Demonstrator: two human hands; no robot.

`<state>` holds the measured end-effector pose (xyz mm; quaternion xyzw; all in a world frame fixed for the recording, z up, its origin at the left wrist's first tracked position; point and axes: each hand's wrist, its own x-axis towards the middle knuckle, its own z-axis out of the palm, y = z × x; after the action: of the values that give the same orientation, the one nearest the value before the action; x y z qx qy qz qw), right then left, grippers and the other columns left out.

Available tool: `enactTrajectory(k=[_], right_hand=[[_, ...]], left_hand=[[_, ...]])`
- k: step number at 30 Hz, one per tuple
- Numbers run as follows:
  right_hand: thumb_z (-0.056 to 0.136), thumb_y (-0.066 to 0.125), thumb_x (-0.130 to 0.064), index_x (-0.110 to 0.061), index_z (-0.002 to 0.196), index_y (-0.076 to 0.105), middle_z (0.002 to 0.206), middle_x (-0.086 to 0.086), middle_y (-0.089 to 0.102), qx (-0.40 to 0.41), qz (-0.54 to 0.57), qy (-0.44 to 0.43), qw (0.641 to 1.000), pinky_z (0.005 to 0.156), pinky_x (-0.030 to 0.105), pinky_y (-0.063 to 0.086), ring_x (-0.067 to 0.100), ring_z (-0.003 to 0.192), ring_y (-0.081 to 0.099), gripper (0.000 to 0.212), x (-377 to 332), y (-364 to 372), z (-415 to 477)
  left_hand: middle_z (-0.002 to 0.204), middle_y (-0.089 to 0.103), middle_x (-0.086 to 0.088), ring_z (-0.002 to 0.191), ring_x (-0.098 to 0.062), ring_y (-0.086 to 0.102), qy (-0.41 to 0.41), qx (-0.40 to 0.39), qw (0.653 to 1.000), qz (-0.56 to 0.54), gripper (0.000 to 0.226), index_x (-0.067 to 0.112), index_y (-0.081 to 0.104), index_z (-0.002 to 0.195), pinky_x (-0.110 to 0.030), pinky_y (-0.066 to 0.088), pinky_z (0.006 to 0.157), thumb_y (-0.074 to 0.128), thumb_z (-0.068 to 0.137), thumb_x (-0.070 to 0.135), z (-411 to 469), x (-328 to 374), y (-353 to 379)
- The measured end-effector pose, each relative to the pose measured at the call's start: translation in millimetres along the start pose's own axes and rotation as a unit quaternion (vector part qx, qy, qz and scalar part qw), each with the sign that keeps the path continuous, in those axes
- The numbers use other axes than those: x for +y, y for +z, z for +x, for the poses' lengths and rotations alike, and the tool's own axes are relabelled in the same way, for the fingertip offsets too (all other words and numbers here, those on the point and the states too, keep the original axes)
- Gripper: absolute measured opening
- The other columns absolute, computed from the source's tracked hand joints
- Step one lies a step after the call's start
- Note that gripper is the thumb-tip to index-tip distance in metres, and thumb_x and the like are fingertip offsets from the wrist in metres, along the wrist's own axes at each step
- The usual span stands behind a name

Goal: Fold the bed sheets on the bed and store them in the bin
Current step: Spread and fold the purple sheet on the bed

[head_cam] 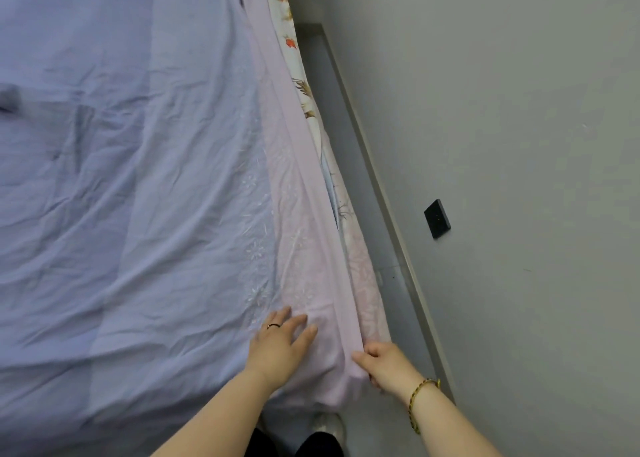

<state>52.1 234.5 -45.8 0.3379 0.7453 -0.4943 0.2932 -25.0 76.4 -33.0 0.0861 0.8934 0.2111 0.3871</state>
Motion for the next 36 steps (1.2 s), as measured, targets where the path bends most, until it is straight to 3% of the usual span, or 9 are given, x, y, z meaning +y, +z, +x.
enactTrajectory(k=[6,8,11,14,19,23,27,32,36], right_hand=[[0.092,0.05,-0.017,-0.024,0.058,0.047,0.044,-0.008,0.048,-0.066,-0.025,-0.075,0.995,0.052,0.015,0.036,-0.001,0.046,0.044,0.034,-28.9,18.9,-23.6],[0.091,0.049,-0.012,-0.029,0.063,0.051,0.041,-0.01,0.054,-0.084,-0.029,-0.102,0.991,0.053,0.01,0.036,-0.004,0.047,0.049,0.033,-39.0,24.3,-30.0],[0.088,0.049,-0.009,-0.023,0.049,0.05,0.042,-0.01,0.053,-0.084,-0.079,-0.134,0.984,0.056,0.015,0.036,-0.002,0.053,0.047,0.042,-48.5,27.4,-32.4],[0.087,0.049,-0.007,-0.03,0.052,0.054,0.051,-0.02,0.058,-0.087,-0.098,-0.147,0.98,0.073,0.016,0.043,-0.005,0.06,0.051,0.042,-52.7,25.5,-33.2],[0.092,0.048,-0.015,-0.035,0.101,0.054,0.089,-0.019,0.052,-0.038,-0.144,-0.172,0.974,0.08,0.011,0.041,-0.004,0.068,0.047,0.023,-72.3,15.7,-41.7],[0.094,0.043,-0.018,-0.025,0.139,0.031,0.138,-0.006,0.037,-0.005,-0.244,-0.215,0.946,0.101,0.021,0.034,0.008,0.116,0.042,0.047,-112.4,14.0,-42.5],[0.093,0.046,-0.021,-0.023,0.145,0.017,0.15,-0.005,0.019,0.008,-0.35,-0.287,0.892,0.11,0.025,0.025,0.017,0.136,0.023,0.059,-169.9,33.7,-37.6],[0.092,0.046,-0.023,-0.022,0.147,0.008,0.155,-0.002,0.008,0.006,-0.472,-0.359,0.805,0.114,0.027,0.014,0.016,0.141,0.014,0.067,-252.2,69.2,-26.5],[0.089,0.051,-0.021,-0.019,0.147,0.016,0.154,0.0,0.017,-0.03,-0.545,-0.375,0.75,0.112,0.03,0.021,0.016,0.138,0.023,0.068,-290.6,94.7,-12.8]], left_hand=[[0.109,0.065,0.0,0.096,-0.012,0.058,-0.013,0.014,0.981,-0.194,0.04,0.015,0.061,0.112,-0.024,0.043,0.082,0.058,0.085,0.044,-20.5,30.0,9.6],[0.078,0.062,-0.002,0.071,-0.013,0.054,-0.017,0.064,0.97,-0.234,0.027,0.008,0.062,0.085,-0.026,0.043,0.066,0.063,0.083,0.035,-23.6,34.9,5.1],[0.052,0.036,0.001,0.051,-0.011,0.033,-0.039,0.108,0.97,-0.213,0.039,0.014,0.037,0.054,-0.02,0.026,0.047,0.059,0.084,0.023,-22.5,32.0,-10.3],[0.053,0.037,-0.001,0.055,-0.015,0.034,-0.062,0.091,0.951,-0.291,0.039,0.015,0.036,0.052,-0.025,0.028,0.051,0.054,0.087,0.017,-21.5,20.7,-24.0],[0.066,0.05,-0.007,0.066,-0.019,0.045,-0.088,0.103,0.908,-0.396,0.031,0.012,0.05,0.064,-0.026,0.04,0.064,0.044,0.093,0.004,-33.6,-7.4,-39.2],[0.06,0.034,-0.001,0.061,-0.016,0.033,-0.096,0.179,0.908,-0.365,0.039,0.013,0.032,0.058,-0.023,0.024,0.047,0.04,0.095,0.006,-38.1,-19.3,-70.2],[0.062,0.038,-0.001,0.075,-0.018,0.036,-0.091,0.231,0.891,-0.381,0.04,0.012,0.033,0.057,-0.033,0.019,0.06,0.038,0.097,0.012,-47.6,-47.2,-112.4],[0.066,0.044,0.008,0.067,-0.015,0.046,-0.128,0.194,0.937,-0.263,0.038,0.021,0.038,0.065,-0.025,0.032,0.058,0.061,0.068,0.052,-51.0,-102.2,-147.8],[0.087,0.054,0.002,0.099,-0.023,0.055,-0.188,0.173,0.957,-0.137,0.03,0.024,0.034,0.068,-0.026,0.036,0.069,0.059,0.08,0.034,-47.3,-132.2,-173.3]])
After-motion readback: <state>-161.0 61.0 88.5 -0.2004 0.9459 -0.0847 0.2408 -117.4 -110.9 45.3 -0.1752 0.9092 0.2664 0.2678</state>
